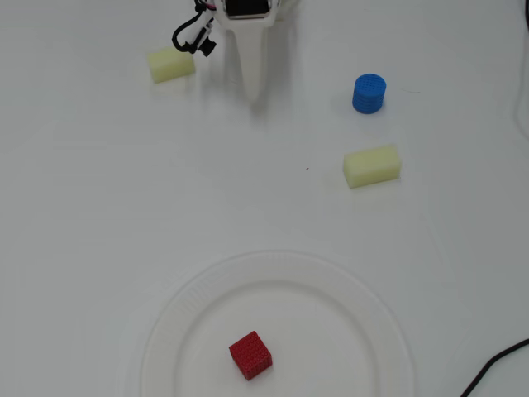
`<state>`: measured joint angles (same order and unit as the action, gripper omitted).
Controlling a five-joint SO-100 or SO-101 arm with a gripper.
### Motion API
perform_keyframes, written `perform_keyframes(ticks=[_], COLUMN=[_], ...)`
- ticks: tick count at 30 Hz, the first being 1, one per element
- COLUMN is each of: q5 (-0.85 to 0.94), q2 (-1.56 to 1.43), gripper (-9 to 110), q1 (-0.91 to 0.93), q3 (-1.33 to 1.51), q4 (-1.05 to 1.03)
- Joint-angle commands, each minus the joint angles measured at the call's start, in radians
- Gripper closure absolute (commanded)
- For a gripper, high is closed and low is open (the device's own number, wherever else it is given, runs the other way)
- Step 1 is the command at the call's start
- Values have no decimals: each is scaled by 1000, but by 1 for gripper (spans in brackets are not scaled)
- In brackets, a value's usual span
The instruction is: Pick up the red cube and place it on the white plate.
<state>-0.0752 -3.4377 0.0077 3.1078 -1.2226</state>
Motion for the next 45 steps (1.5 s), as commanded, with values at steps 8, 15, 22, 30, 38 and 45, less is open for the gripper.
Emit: perform_keyframes(ticks=[8,15,22,30,38,45], q5=[44,60,71,51,49,49], q2=[-8,-6,-6,-6,-6,-6], gripper=[102,102,102,97,96,96], q1=[17,15,3,18,18,18], q3=[80,126,124,124,124,124], q4=[8,-2,-2,-2,-2,-2])
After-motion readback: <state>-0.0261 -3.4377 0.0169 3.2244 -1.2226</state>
